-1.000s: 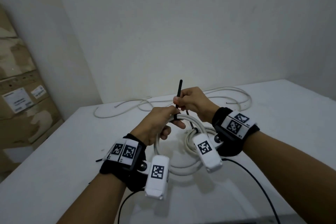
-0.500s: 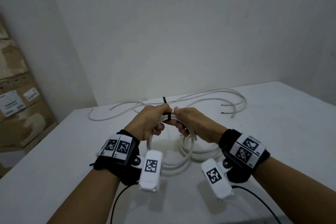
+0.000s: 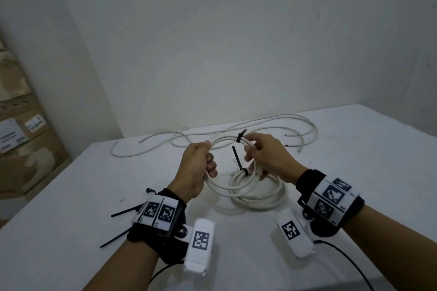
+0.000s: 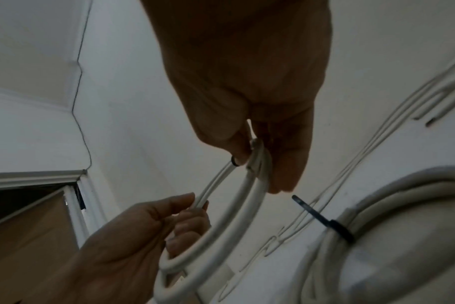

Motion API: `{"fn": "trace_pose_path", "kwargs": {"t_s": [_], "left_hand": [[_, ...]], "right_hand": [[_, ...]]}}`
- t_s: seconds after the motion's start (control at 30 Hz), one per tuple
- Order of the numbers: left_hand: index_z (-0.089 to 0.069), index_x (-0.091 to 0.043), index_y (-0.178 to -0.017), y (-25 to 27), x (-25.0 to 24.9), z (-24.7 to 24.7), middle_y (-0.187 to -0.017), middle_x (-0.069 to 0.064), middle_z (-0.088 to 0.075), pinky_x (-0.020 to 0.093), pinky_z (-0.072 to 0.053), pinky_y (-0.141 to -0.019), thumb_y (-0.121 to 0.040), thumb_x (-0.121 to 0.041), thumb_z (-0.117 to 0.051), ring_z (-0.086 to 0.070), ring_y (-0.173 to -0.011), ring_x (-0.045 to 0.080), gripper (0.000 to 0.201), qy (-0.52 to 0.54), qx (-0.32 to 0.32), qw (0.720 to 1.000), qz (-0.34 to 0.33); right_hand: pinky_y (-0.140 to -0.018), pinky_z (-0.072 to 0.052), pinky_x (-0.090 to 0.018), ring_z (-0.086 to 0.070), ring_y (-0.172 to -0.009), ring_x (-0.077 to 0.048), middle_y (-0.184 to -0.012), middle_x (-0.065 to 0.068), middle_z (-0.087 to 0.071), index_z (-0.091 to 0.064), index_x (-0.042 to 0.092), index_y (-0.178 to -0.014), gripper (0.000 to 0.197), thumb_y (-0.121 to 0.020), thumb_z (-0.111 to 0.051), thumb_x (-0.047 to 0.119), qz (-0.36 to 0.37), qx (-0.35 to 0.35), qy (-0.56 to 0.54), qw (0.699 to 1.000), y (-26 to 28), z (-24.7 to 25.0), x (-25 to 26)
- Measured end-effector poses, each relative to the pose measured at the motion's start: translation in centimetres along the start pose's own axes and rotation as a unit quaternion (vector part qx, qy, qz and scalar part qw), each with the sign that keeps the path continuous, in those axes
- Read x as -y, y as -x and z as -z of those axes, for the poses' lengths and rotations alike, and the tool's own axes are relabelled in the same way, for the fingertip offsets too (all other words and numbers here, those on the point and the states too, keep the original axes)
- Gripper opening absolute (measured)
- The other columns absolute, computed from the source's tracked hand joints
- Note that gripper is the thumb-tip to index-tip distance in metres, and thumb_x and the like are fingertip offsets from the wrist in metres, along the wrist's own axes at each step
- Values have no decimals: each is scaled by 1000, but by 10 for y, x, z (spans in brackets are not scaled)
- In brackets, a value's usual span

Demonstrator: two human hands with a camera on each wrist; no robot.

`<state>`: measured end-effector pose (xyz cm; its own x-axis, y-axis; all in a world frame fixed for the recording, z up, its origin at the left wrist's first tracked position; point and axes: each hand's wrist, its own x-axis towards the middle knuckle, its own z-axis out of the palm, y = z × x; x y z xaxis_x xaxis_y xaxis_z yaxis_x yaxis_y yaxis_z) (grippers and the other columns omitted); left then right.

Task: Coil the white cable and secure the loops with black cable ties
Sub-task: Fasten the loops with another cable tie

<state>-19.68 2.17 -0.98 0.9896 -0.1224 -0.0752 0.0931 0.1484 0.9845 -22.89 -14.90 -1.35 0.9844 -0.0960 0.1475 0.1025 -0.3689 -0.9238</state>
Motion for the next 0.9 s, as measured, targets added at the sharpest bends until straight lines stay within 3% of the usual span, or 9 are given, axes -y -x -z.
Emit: {"fn": "trace_pose_path", "kwargs": {"t_s": [0.2,0.37,0.43,0.57,0.63,0.67,0.77,0.8,0.9], "left_hand": [[-45,-10,-96,-6,17,-18,-75,6,-45,25,-36,-45,-97,-5,-42,-42,-59,15,6,-95,16,995,7],[-47,-10,-109,-17,35,-33,-85,8,-52,28,-41,-54,-90,1,-42,-49,-65,18,22,-250,22,968,1],[-50,-9,-112,-21,42,-36,-91,7,-55,26,-41,-56,-89,-1,-45,-51,-71,19,24,-340,40,939,-38],[-58,-4,-113,-25,52,-38,-111,14,-57,24,-40,-73,-88,-3,-52,-51,-94,22,26,-536,55,834,-118],[-60,-9,-115,-28,54,-36,-117,12,-50,31,-41,-84,-88,-9,-53,-49,-109,29,28,-629,49,763,-141],[-62,-11,-112,-30,55,-35,-117,12,-50,34,-41,-86,-88,-10,-54,-49,-111,31,26,-651,57,745,-132],[-58,-11,-82,-33,57,-32,-109,21,-59,38,-46,-83,-87,-19,-56,-57,-104,37,9,-632,100,765,-67],[-58,-10,-86,-33,56,-31,-114,22,-59,38,-46,-85,-88,-27,-58,-57,-106,37,17,-636,106,763,-48],[-48,-7,-132,-33,48,-27,-139,15,-48,36,-40,-99,-90,-47,-57,-48,-126,30,59,-652,114,749,-27]], "right_hand": [[-38,-51,-27,-60,-44,-17,-71,-12,-63,-64,6,-111,23,-90,-60,11,-57,-5,61,996,5,22,-21],[-43,-57,-36,-59,-44,-26,-68,-16,-59,-65,-6,-100,18,-88,-55,4,-93,-12,119,988,-2,32,-28],[-47,-58,-37,-62,-50,-30,-73,-19,-61,-64,-7,-101,20,-88,-54,3,-109,-6,146,983,-7,33,-32],[-73,-57,-40,-66,-87,-37,-85,-16,-58,-60,-7,-107,23,-89,-50,3,-131,30,242,961,-14,29,-42],[-64,-57,-37,-65,-77,-34,-83,-13,-55,-59,-4,-104,19,-88,-53,4,-143,46,263,953,-17,28,-47],[-59,-59,-37,-63,-67,-31,-82,-11,-54,-58,-2,-101,15,-88,-55,5,-152,54,269,949,-17,28,-49],[-53,-58,-36,-61,-63,-27,-90,-11,-54,-53,3,-99,19,-88,-63,14,-170,76,285,940,-15,26,-49],[-54,-56,-32,-61,-70,-27,-98,-12,-55,-51,4,-105,26,-88,-64,18,-167,87,305,934,-15,28,-49],[-52,-44,-21,-54,-77,-19,-105,-9,-57,-50,7,-118,41,-88,-64,32,-149,102,356,917,-16,36,-50]]}}
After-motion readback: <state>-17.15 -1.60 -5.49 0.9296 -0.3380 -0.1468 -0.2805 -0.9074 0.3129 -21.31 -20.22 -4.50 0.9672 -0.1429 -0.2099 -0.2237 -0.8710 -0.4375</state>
